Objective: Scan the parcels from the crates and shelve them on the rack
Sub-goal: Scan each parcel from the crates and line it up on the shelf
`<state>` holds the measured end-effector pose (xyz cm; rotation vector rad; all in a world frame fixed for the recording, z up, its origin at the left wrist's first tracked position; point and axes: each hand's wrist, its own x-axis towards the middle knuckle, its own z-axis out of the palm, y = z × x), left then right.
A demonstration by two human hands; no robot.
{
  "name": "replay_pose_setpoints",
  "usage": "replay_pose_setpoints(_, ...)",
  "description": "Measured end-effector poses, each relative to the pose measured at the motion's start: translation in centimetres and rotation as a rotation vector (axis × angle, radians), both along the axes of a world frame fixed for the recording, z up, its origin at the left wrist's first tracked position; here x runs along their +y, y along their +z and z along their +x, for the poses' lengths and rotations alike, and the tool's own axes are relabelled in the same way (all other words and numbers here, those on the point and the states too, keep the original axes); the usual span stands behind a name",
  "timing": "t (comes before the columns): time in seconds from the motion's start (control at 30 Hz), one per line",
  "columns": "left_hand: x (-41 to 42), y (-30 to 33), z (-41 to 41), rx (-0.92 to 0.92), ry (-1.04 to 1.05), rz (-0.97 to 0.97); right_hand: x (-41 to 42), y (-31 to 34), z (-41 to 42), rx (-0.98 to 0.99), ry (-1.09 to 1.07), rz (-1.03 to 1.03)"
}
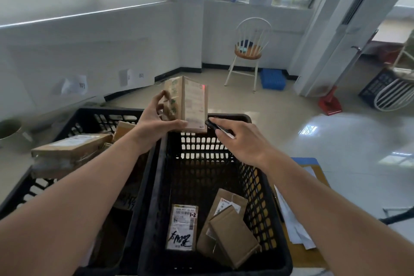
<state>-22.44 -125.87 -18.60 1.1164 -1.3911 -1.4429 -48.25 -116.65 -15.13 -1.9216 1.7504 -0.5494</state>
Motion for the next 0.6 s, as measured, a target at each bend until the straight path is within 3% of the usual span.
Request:
replay_pose_setpoints(0.23, -0.9, 1.3, 1.3, -0.036, -0.019, -0.061, 0.6, 1.5, 0.3, 0.111, 0.09, 0.085)
replay_pose_setpoints(0.6, -2.1, 2.1, 1.6, -0.251, 0.03, -0.161, 0.9, 1.9, 0.2, 0.131, 0.13, 0.194)
